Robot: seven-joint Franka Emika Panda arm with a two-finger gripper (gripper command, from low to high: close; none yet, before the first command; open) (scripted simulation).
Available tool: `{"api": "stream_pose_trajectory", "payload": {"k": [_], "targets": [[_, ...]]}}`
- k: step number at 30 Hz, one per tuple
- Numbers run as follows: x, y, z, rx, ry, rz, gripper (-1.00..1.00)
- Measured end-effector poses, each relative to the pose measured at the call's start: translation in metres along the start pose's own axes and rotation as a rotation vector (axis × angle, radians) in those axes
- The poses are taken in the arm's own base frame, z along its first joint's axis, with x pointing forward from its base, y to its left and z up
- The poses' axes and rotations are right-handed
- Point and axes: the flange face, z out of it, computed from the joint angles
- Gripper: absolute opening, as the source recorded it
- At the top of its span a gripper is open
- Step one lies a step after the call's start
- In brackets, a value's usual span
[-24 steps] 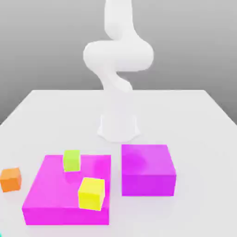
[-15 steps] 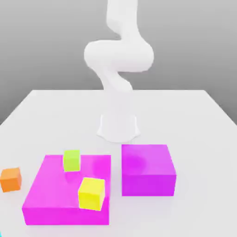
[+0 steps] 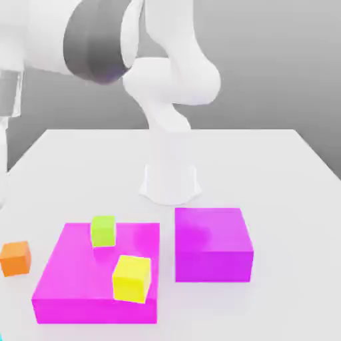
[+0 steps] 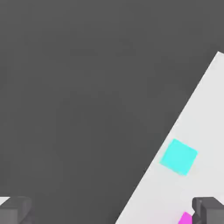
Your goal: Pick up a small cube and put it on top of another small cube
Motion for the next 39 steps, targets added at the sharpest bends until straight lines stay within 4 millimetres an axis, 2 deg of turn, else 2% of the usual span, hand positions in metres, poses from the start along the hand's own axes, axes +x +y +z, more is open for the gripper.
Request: {"api": "stream_pose_trajectory", "payload": {"k": [4, 9, 13, 14, 19, 20, 22, 25, 28, 32, 39], "targets": [[0.028, 0.006, 0.071, -0.087, -0.014, 0.159, 0.00], [0.063, 0.028, 0.157, -0.195, -0.035, 0.367, 0.00], [0.067, 0.044, 0.223, -0.220, -0.040, 0.418, 0.00], [0.066, 0.047, 0.235, -0.221, -0.040, 0.419, -1.00], [0.066, 0.047, 0.235, -0.219, -0.041, 0.419, -1.00], [0.066, 0.048, 0.241, -0.219, -0.041, 0.420, -1.00], [0.067, 0.044, 0.225, -0.219, -0.041, 0.421, -1.00], [0.067, 0.037, 0.183, -0.219, -0.043, 0.413, -1.00], [0.034, 0.042, 0.147, -0.216, -0.060, 0.335, -1.00], [-0.014, 0.059, 0.103, -0.212, -0.081, 0.216, -1.00], [-0.094, 0.112, 0.040, -0.204, -0.101, -0.008, -1.00]]}}
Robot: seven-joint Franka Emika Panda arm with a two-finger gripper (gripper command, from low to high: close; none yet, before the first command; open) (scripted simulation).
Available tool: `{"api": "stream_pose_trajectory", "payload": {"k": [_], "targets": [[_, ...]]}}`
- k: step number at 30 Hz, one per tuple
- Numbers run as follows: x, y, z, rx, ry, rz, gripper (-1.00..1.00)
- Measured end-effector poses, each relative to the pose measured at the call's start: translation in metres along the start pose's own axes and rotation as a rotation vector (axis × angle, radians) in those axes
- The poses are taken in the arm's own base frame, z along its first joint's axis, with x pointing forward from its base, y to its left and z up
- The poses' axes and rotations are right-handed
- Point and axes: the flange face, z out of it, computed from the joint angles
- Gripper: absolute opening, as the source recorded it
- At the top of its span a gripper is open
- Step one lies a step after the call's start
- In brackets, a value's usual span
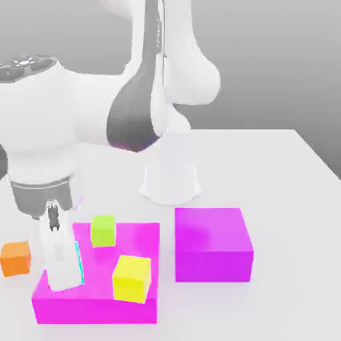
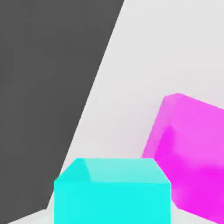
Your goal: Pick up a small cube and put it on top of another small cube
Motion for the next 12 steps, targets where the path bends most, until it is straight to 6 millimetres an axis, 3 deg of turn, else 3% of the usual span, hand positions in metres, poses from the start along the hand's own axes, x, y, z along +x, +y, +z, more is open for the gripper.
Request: {"api": "stream_pose_trajectory", "payload": {"k": [4, 8, 9, 12], "targets": [[-0.031, 0.042, -0.013, -0.001, 0.010, -0.107, -1.00], [-0.031, 0.049, 0.030, -0.001, 0.016, -0.119, -1.00], [-0.031, 0.050, 0.041, -0.001, 0.015, -0.120, 1.00], [-0.032, 0.050, 0.041, -0.001, 0.015, -0.121, 1.00]]}}
